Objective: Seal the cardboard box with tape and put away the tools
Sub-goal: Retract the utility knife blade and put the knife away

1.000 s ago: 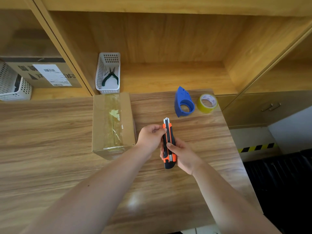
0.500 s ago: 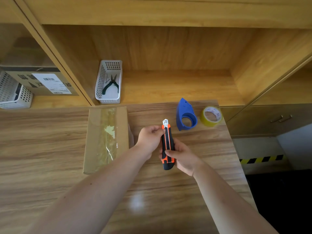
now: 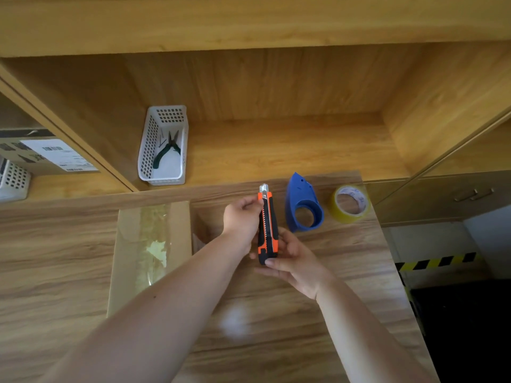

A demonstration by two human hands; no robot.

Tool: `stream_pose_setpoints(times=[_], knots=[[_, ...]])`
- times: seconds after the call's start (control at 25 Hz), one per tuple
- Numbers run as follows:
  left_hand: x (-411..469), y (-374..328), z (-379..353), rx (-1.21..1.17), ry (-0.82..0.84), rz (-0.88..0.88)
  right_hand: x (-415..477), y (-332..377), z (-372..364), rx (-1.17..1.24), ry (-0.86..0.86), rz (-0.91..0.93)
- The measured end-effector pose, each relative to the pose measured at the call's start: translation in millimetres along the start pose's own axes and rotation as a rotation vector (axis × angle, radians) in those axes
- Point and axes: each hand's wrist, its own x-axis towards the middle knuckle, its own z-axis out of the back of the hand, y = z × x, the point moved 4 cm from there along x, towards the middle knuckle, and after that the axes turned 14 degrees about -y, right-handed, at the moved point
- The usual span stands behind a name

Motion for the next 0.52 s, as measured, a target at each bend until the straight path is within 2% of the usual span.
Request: stream_pose_setpoints(times=[0.12,0.36,0.52], knots=[[18.2,-5.4,-12.3,-0.036,-0.019,0.037,9.0,-3.5,5.6,0.083,-0.124,0.028],[45.7,-5.3,-32.1,-0.015,-0.026,0.111,29.4,-11.2,19.3,0.081,-0.408,0.115],[62.1,2.6,-39.0,0.04,-0.02,0.115,43.2,-19.9,26.0,-0.03,-0.547,0.14]])
